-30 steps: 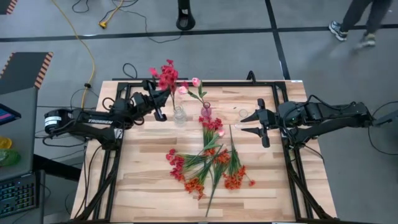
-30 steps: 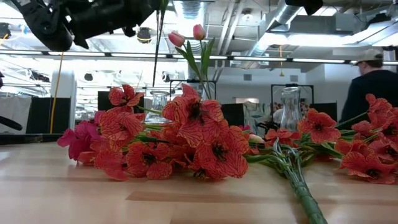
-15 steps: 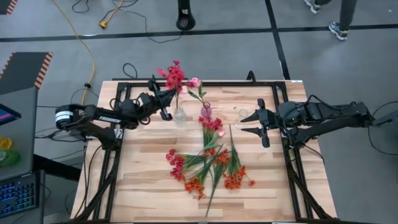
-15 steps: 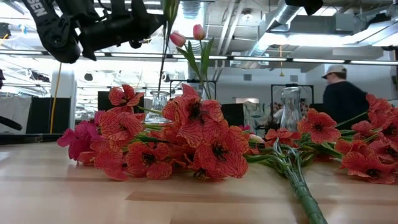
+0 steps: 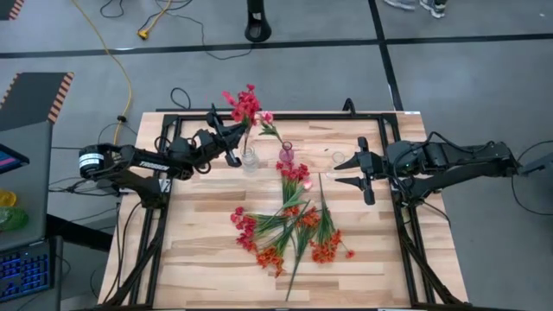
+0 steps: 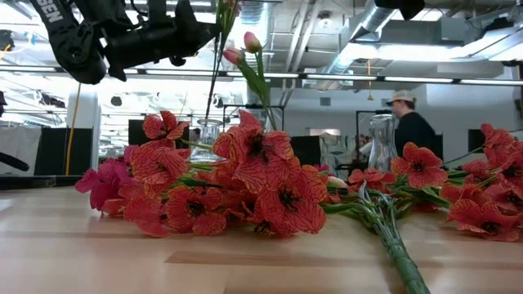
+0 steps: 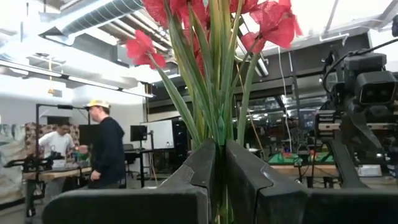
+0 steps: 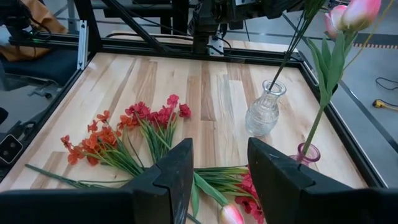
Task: Sort flowers into vase by color
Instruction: Put the right red flowers into the left transparent vase
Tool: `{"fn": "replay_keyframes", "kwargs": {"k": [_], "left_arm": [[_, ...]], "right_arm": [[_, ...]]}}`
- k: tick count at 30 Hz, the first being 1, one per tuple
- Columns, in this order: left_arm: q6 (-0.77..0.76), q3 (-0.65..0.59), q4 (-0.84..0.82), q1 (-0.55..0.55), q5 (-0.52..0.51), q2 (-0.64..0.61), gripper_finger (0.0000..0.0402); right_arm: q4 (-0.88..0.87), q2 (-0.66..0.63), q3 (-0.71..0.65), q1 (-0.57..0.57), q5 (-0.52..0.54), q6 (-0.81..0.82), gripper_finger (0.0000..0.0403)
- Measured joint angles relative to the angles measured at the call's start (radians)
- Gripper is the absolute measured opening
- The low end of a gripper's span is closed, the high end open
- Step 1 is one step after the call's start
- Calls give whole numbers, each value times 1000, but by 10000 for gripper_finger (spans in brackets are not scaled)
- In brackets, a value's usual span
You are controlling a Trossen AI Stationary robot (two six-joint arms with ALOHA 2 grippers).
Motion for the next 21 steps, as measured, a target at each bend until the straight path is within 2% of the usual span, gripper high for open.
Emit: {"fn": "replay_keyframes", "kwargs": {"k": [13, 21], "left_arm": [[20, 0, -14, -3, 0, 0, 21], [36, 0, -23, -3, 1, 0, 87]], "right_arm": [[0, 0, 0, 0, 0, 0, 178], [0, 0, 0, 0, 0, 0, 178]]}}
